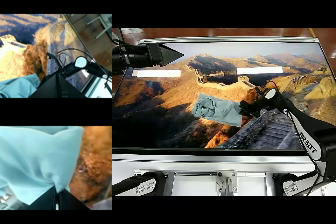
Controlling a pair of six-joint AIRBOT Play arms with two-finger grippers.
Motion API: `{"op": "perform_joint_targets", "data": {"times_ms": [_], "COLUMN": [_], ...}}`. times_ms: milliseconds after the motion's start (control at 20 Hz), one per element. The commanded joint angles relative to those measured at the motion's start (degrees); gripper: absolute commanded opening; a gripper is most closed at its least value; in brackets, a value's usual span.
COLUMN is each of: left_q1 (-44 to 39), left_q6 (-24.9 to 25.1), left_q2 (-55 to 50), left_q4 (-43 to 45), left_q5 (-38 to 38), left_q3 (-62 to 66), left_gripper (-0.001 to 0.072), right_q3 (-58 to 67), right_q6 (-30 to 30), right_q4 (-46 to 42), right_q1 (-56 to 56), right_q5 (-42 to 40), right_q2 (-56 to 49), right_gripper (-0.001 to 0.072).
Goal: Fold the shirts.
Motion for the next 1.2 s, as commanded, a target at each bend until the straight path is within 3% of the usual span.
{"op": "perform_joint_targets", "data": {"times_ms": [0,100,250,450,700,850,1150], "left_q1": [0.0,0.0,0.0,0.0,0.0,0.0,0.0], "left_q6": [0.0,0.0,0.0,-0.3,-1.3,-1.3,-1.3], "left_q2": [0.0,0.0,-0.1,-0.1,-0.1,-0.1,-0.1], "left_q4": [0.0,0.1,0.1,0.0,0.0,0.0,0.0], "left_q5": [0.0,0.0,0.0,-0.1,-2.4,-3.0,-3.4], "left_q3": [0.0,0.0,0.0,0.0,0.0,0.0,0.0], "left_gripper": [0.0034,0.0034,0.0034,0.0035,0.0035,0.0034,0.0034], "right_q3": [1.8,6.0,17.7,35.2,40.5,40.5,40.5], "right_q6": [-9.2,-9.3,-2.6,5.1,6.9,6.4,6.0], "right_q4": [6.4,6.4,6.5,-4.0,-5.6,-2.3,-1.1], "right_q1": [-0.8,-2.4,-6.7,-16.7,-32.7,-37.0,-37.6], "right_q5": [4.0,8.3,17.2,33.0,45.7,43.6,20.8], "right_q2": [1.4,4.6,10.4,13.5,13.5,13.5,13.2], "right_gripper": [0.0057,0.0057,0.0057,0.0057,0.0057,0.0057,0.0057]}}
